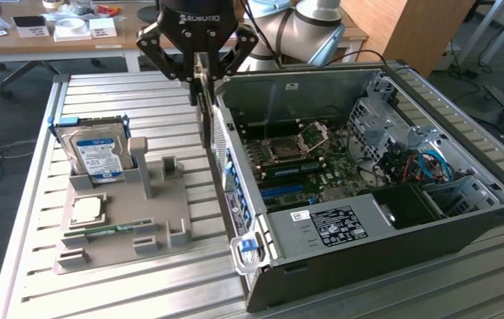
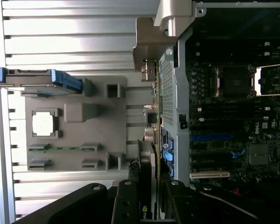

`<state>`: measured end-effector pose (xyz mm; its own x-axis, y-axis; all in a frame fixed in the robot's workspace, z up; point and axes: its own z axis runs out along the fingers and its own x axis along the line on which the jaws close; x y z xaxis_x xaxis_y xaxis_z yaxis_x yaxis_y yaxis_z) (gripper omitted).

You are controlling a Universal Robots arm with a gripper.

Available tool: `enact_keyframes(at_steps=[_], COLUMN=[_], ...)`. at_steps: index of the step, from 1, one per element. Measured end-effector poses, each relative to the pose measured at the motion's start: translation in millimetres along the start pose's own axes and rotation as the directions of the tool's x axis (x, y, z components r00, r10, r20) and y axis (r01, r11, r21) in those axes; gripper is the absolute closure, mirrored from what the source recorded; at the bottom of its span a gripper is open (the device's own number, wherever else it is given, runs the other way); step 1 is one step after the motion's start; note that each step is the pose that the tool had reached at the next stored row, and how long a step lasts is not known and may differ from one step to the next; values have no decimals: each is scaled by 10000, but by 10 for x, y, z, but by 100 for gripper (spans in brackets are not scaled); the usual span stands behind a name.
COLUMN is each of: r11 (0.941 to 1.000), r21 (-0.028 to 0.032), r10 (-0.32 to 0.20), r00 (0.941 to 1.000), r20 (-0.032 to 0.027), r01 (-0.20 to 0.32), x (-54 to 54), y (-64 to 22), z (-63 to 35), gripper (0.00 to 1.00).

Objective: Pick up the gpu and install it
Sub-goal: 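Pick up the gpu and move the gpu toward the slot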

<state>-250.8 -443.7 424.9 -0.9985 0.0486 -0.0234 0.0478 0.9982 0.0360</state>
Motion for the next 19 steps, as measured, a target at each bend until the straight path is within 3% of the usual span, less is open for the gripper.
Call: enact_keyframes(at_steps=[19], r11=[10000], r21=[-1], r10=[-2], r00=[10000], r20=[0], r01=[2], x=[-493], y=[23], z=[12], gripper=[73])
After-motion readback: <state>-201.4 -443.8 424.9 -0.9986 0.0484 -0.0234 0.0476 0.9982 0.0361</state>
